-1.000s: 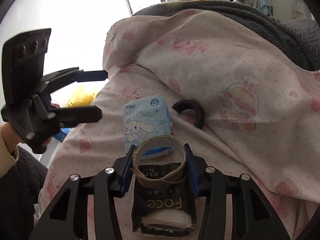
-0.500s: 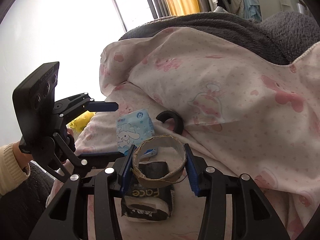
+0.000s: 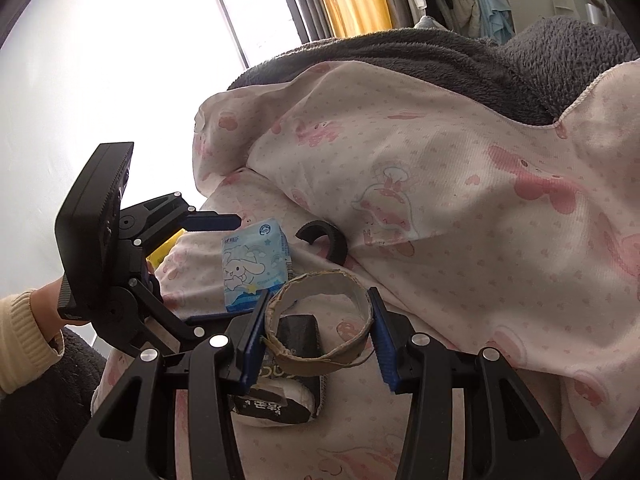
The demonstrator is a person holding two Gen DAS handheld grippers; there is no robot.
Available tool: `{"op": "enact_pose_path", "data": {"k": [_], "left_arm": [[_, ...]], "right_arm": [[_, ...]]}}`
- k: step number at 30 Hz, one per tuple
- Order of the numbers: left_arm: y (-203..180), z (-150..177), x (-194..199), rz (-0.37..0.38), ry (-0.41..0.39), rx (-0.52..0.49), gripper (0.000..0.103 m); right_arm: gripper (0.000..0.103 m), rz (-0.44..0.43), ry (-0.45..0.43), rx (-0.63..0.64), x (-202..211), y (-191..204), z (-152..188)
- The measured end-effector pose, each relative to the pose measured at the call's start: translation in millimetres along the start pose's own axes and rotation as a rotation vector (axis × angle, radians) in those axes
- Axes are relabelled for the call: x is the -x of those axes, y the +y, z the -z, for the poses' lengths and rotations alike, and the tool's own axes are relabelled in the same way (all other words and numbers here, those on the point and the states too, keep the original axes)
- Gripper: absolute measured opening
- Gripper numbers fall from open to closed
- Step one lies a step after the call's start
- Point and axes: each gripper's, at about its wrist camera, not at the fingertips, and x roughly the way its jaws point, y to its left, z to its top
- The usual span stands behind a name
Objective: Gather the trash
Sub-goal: 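Grasp the blue tissue pack with the left gripper while the right holds the tape roll, then carry the tissue pack and tape roll over the teal bin with both grippers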
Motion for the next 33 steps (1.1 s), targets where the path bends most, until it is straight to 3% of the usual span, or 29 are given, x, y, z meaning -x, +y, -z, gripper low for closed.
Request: {"op": "enact_pose_path", "data": {"k": [3, 6, 9, 18, 33], "left_arm": [[-1.2, 0.7, -3.6, -0.012, 0.003, -0.005, 0.094], [-1.3, 1.5, -5.2, -0.006, 0.008, -0.008, 0.079], [-2.2, 3.7, -1.7, -0.012, -0.008, -0.004, 0.076], [2.5, 15.9, 28.2, -0.03, -0.063, 0.102, 0.075], [17.7, 41.4, 96.7, -0.079, -0.127, 0.315, 0.075]], "right_arm": [[0.047, 0.006, 0.003, 0.004, 0.9, 1.9, -1.5], [0.047, 0.019, 0.003, 0.013, 3.2, 6.0, -5.3], [0.047, 0.03, -0.001, 0.008, 6.0, 7.7, -10.0], [0.047, 0.072, -0.009, -0.002, 9.0, 26.0, -20.6], [0.047, 0.146, -0.021, -0.07, 22.7, 73.6, 2.3]]}}
